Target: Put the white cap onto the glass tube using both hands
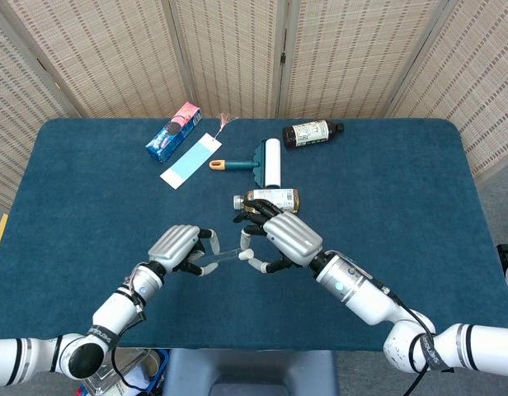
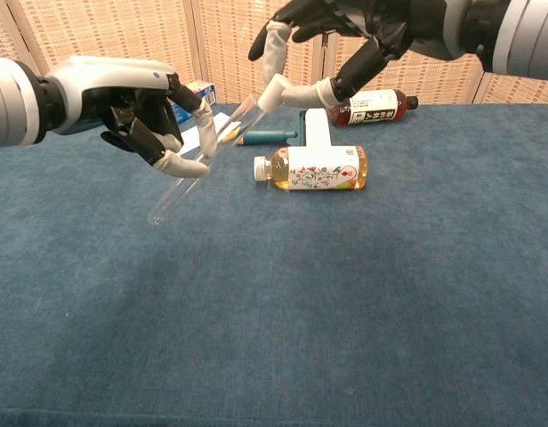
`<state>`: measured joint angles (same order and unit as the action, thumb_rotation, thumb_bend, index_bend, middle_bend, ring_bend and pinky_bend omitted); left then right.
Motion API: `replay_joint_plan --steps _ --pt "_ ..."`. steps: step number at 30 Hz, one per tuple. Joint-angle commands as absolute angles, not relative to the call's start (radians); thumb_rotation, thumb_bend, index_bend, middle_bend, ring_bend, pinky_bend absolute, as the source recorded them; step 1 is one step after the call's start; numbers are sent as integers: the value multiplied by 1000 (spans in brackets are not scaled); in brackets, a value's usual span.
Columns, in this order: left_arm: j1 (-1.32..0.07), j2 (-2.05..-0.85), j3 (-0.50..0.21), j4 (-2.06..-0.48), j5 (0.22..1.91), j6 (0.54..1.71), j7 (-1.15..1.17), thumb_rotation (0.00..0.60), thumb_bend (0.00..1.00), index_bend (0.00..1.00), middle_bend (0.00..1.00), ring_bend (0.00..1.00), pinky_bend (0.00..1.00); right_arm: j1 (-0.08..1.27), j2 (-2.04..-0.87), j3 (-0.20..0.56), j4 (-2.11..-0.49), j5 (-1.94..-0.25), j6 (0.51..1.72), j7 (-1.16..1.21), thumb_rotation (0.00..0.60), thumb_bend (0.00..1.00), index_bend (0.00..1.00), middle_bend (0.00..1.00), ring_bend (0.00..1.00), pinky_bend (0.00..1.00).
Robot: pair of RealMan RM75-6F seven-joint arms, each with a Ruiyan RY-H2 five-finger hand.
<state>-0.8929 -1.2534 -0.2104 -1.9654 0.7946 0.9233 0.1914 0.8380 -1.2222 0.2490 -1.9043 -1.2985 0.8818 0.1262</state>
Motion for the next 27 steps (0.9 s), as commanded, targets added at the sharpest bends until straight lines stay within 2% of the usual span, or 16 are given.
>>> replay_joint_plan --steps 1,27 --pt "-894 -1256 -207 -1963 792 924 195 600 380 576 1000 989 1000 838 -1223 249 -1904 -1299 882 129 600 458 642 207 0 0" --pt "-901 -1253 -202 -1971 789 919 196 600 380 576 1000 989 1000 855 -1247 248 -1887 -1279 873 103 600 461 642 209 0 0"
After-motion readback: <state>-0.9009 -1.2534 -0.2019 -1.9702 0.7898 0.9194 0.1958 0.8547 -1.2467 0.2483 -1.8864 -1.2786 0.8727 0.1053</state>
